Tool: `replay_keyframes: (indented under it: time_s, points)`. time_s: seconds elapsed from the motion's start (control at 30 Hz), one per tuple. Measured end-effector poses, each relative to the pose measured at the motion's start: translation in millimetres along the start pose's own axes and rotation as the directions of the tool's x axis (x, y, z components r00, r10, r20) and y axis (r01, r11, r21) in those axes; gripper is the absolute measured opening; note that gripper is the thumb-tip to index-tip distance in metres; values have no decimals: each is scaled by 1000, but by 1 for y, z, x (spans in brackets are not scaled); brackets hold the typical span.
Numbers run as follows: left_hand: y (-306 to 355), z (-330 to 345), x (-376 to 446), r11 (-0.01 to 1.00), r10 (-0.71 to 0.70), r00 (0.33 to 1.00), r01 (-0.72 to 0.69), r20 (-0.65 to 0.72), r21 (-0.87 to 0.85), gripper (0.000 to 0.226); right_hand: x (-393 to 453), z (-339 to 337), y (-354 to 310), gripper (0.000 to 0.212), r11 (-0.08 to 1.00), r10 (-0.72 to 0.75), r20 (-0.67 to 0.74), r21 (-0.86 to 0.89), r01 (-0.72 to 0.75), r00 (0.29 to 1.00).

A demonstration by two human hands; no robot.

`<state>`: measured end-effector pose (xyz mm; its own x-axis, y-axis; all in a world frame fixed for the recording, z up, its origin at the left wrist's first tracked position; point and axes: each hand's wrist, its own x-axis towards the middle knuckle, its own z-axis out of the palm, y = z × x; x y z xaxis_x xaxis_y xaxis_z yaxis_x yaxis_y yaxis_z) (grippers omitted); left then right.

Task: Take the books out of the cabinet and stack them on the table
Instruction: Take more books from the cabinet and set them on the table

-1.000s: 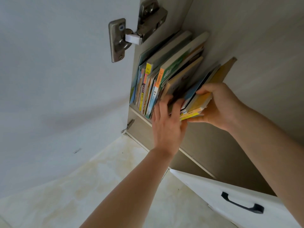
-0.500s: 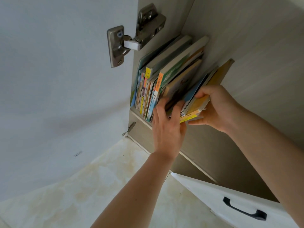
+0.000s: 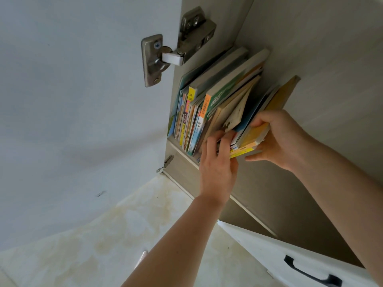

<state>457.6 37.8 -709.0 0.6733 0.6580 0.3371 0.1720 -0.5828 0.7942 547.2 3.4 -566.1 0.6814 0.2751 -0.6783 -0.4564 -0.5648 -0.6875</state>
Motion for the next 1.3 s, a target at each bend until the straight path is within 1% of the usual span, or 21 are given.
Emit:
replay_keyframes:
  time_s: [0.07, 0.17, 0.3, 0.4, 0.47, 0.53, 0.63, 0.7, 0.73, 0.77, 0.8, 0.83, 0.9, 0.97, 1.0, 1.03, 1.07, 1.13, 1.17, 1.2, 1.3]
  points:
    - [1, -1, 1, 998, -46, 999, 45, -2, -34, 61, 0, 1, -1, 11, 1000, -7, -4, -3, 7, 1000]
    - [1, -4, 4, 991, -101, 995, 103, 17, -89, 52, -1, 5, -4, 12, 1000, -16, -40, 14, 16, 999]
    - [5, -11, 4, 994, -82, 996, 84, 35, -75, 50, -6, 9, -6, 15, 998, 11, -77, 58, -7, 997]
    - [8, -25, -7, 995, -72, 996, 76, 57, -71, 48, -17, 7, -2, 17, 998, 19, -68, 66, -14, 998]
    - [8, -39, -22, 987, -111, 991, 119, 76, -105, 49, -27, 11, 6, 17, 998, 36, -54, 48, -33, 998]
    - [9, -55, -35, 952, -236, 965, 254, 118, -173, 58, -36, 21, 16, 16, 998, 58, -32, 40, -56, 998]
    - [12, -67, -45, 835, -416, 890, 455, 187, -310, 84, -44, 35, 29, 27, 995, 78, -32, 60, -76, 996]
    - [11, -67, -46, 763, -461, 858, 514, 228, -391, 103, -45, 36, 34, 32, 993, 81, -39, 89, -77, 996]
    - [9, -66, -45, 745, -466, 851, 525, 242, -412, 108, -45, 36, 34, 33, 992, 79, -42, 98, -75, 996]
    - [8, -64, -44, 741, -462, 851, 525, 249, -418, 108, -44, 35, 35, 35, 991, 79, -44, 108, -74, 996]
    - [7, -61, -45, 758, -448, 860, 510, 243, -407, 101, -44, 34, 35, 36, 990, 80, -44, 118, -74, 996]
    - [6, -57, -47, 799, -422, 882, 472, 213, -372, 88, -44, 34, 35, 37, 990, 79, -45, 123, -73, 996]
    - [3, -52, -54, 903, -356, 931, 366, 83, -227, 67, -44, 32, 37, 36, 988, 78, -45, 134, -72, 996]
    - [-1, -48, -60, 953, -292, 956, 289, -21, -88, 63, -44, 31, 39, 34, 986, 80, -34, 147, -74, 996]
    - [-2, -46, -61, 960, -275, 961, 273, -31, -58, 64, -43, 31, 39, 33, 985, 81, -25, 155, -77, 996]
    - [-3, -44, -61, 961, -271, 963, 270, 0, -66, 66, -43, 31, 40, 33, 984, 86, -18, 161, -81, 996]
    - [-3, -42, -59, 953, -279, 958, 284, 64, -106, 69, -43, 32, 40, 34, 983, 85, -10, 165, -83, 996]
    - [-3, -40, -52, 915, -300, 937, 335, 177, -223, 68, -43, 33, 41, 44, 983, 84, 20, 164, -86, 996]
    - [-3, -38, -50, 899, -303, 935, 345, 185, -269, 63, -43, 34, 42, 50, 984, 84, 33, 157, -88, 996]
    - [-4, -36, -48, 894, -304, 939, 340, 162, -293, 58, -43, 34, 42, 53, 987, 80, 40, 138, -84, 996]
    - [-8, -38, -45, 906, -304, 950, 313, 76, -285, 52, -46, 34, 42, 43, 999, 19, 73, 27, -21, 997]
